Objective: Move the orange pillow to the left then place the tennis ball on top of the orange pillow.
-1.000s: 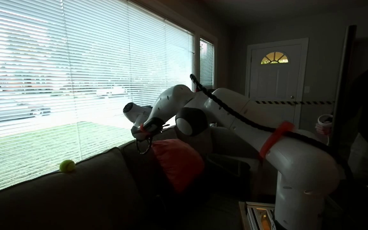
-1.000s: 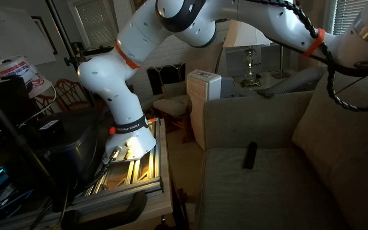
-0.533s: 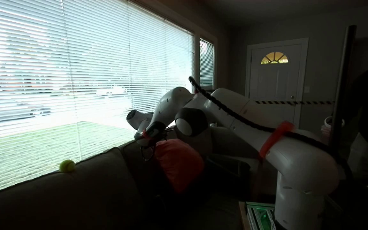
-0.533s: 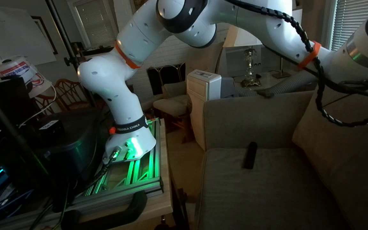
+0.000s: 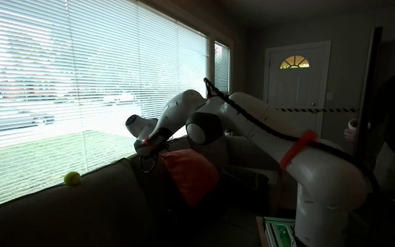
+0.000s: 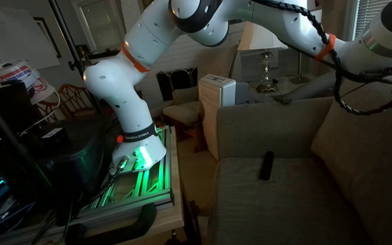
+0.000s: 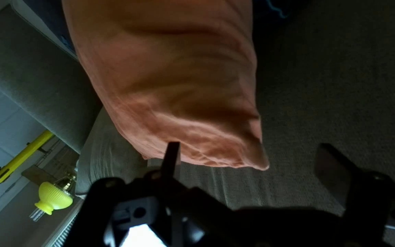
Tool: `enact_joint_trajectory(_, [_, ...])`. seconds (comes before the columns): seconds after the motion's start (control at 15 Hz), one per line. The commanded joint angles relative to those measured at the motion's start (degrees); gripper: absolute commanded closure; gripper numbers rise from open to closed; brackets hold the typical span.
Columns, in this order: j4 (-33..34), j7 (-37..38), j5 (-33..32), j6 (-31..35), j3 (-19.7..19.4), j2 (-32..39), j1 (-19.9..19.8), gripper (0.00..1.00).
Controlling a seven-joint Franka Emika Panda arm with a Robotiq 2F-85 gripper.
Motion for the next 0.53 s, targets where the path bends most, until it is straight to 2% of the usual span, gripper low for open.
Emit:
enact_joint_trajectory(0.0, [-0.3, -1.4, 0.7, -1.0, 1.0, -0.2, -0.4, 0.0])
enact_joint_trajectory(0.47, [0.5, -0.8, -0.8, -0.5, -1.3, 2.6, -1.9, 0.0])
